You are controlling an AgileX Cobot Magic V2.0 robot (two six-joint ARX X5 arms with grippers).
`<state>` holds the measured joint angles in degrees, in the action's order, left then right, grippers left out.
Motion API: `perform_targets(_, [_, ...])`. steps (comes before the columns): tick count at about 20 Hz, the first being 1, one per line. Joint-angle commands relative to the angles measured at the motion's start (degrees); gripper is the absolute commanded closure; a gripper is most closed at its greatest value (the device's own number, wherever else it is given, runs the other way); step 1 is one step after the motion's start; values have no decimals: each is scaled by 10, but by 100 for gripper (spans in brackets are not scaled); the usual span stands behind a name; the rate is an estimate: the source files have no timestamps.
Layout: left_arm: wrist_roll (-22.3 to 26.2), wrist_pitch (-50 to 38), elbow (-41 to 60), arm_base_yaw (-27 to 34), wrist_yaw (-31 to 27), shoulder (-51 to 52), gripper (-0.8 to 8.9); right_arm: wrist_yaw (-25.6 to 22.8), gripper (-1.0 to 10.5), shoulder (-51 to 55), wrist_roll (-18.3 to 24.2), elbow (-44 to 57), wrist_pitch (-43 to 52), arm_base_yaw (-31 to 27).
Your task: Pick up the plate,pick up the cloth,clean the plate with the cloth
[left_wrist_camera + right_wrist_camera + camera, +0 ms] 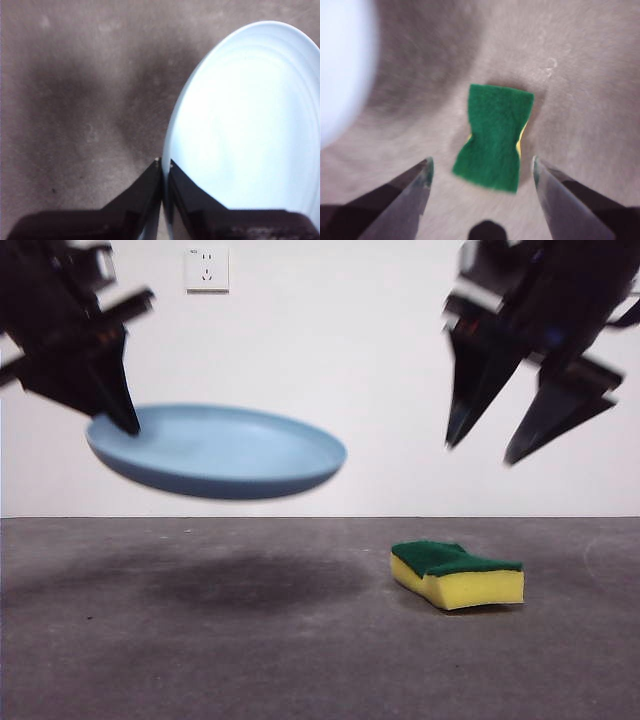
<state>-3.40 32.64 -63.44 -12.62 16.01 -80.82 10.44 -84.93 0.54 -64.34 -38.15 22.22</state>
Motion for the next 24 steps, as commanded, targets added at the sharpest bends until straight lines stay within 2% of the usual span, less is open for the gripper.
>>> perform_targets(1, [7, 8, -1, -2, 1, 39, 821, -8, 609, -57, 20, -24, 0, 7])
perform_targets(5, [7, 17, -1, -2, -1, 84, 821, -35, 610, -123, 30, -33, 17, 15])
perform_targets(10, [7, 30, -1, -2, -9, 87, 821, -32, 611, -177, 30, -33, 24, 25])
perform_targets(17, [7, 35, -1, -2, -10, 87, 821, -42, 941, -202, 29, -33, 42, 62])
perform_targets(20, [7, 39, -1, -2, -17, 87, 821, -64, 959, -202, 28, -33, 41, 67])
perform_targets(24, [22, 44, -1, -2, -87, 76, 821, -63, 959, -179, 13, -33, 40, 67])
